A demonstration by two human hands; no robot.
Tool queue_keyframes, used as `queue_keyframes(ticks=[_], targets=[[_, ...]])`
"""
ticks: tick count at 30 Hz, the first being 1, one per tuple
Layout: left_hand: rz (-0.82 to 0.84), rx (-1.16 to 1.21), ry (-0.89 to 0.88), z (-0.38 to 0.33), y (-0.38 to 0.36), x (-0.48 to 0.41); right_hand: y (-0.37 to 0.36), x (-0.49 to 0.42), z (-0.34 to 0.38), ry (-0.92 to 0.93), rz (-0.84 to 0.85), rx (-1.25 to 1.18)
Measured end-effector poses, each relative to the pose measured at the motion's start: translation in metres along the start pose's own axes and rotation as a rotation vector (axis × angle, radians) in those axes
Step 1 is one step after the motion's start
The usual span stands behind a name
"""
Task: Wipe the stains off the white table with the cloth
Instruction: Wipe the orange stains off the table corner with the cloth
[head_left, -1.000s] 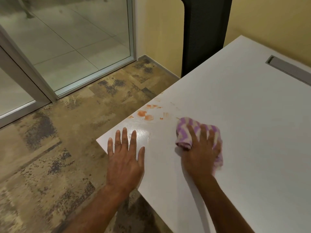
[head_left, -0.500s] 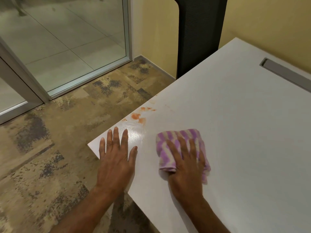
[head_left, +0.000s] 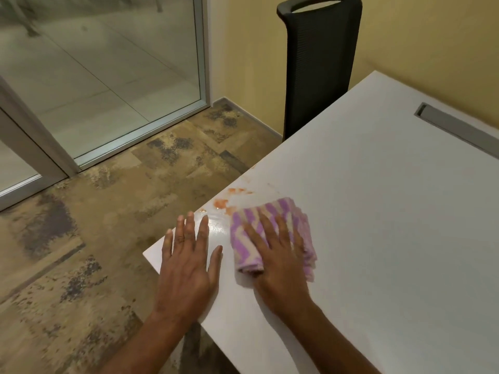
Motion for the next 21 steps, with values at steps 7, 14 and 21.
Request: queue_keyframes(ticks=[7, 14, 21], targets=[[-0.033, 0.011, 0.012, 0.005, -0.007, 0.0, 0.012, -0.029, -0.063, -0.397, -0.106, -0.085], [-0.102, 0.082, 0.028, 0.006, 0.002, -0.001, -0.021, -0.112, -0.002, -0.307, -0.035, -0.058], [-0.12, 0.11, 0.061, 0.004, 0.006, 0.003, 0.0, -0.081, -0.04, -0.137, -0.068, -0.353]])
Point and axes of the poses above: each hand's wrist, its own x-axis away from the middle knuckle, its own y-axis out of the back of the hand, z = x × y, the point moved 8 cm from there along -x, towards the middle knuckle, and after that the axes turned 4 degrees about -y, right-handed, at the moved point
